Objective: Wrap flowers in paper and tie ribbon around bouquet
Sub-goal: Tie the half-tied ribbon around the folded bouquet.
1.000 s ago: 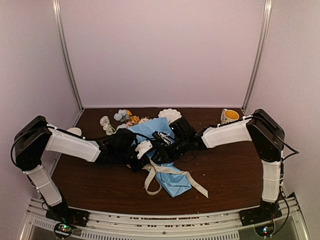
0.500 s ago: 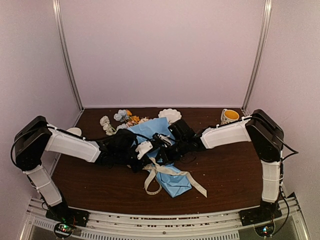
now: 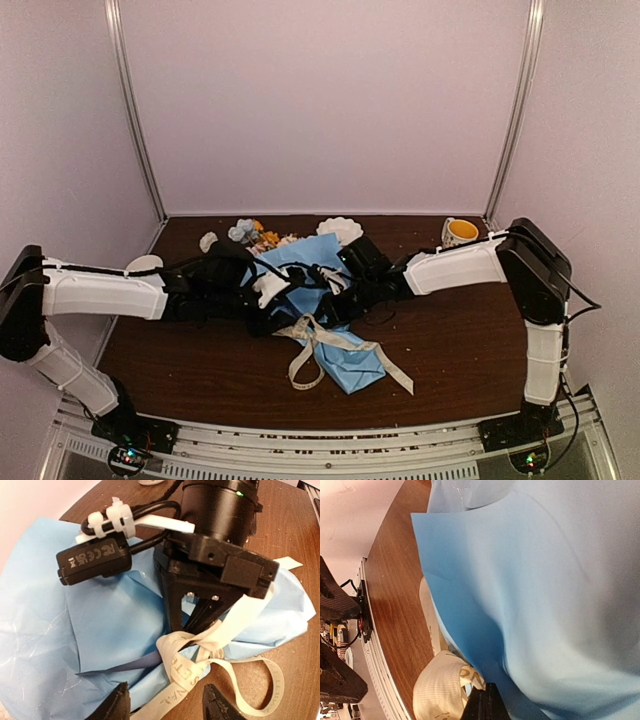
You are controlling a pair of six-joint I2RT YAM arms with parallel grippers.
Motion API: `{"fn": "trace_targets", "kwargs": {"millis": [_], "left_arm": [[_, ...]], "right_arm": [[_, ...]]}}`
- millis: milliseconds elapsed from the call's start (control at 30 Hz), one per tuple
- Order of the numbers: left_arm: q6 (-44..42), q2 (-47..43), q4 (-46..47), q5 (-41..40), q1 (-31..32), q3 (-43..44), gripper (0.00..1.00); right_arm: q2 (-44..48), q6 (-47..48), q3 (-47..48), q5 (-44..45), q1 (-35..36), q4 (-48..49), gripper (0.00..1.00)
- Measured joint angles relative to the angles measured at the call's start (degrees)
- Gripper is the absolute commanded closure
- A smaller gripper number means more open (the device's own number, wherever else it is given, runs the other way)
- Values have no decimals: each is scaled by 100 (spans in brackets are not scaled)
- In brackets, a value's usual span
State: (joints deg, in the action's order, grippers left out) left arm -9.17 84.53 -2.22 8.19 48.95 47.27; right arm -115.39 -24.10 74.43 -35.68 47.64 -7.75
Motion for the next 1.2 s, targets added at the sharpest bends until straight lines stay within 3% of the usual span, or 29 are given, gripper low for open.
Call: {"fn": "trace_targets", "kwargs": {"millis": [133,467,667,833,933,1100,1200], "left_arm": [[-109,-118,-457,-166,2,-2,42],[-181,501,-1213,-1845,-7,219,42],[138,973,-1633,-1906,-11,522,45],[417,1456,-1919,-1773,-15,850,65],[599,1541,-2022,-1659,-15,874,72],[1091,1294,-2050,-1513,-15,669,100],[1410,1113,-2004,-1349,-15,466,100]], "right_arm": [[37,42,0,0,0,-33,100],[149,162,-2,-37,0,-59,100],[184,175,-11,-105,0,-11,100],[195,184,-37,-157,0,22,100],[267,181,-98,-153,0,33,100],[503,151,-273,-57,-2,160,100],[708,120,-455,66,-13,247,100]]}}
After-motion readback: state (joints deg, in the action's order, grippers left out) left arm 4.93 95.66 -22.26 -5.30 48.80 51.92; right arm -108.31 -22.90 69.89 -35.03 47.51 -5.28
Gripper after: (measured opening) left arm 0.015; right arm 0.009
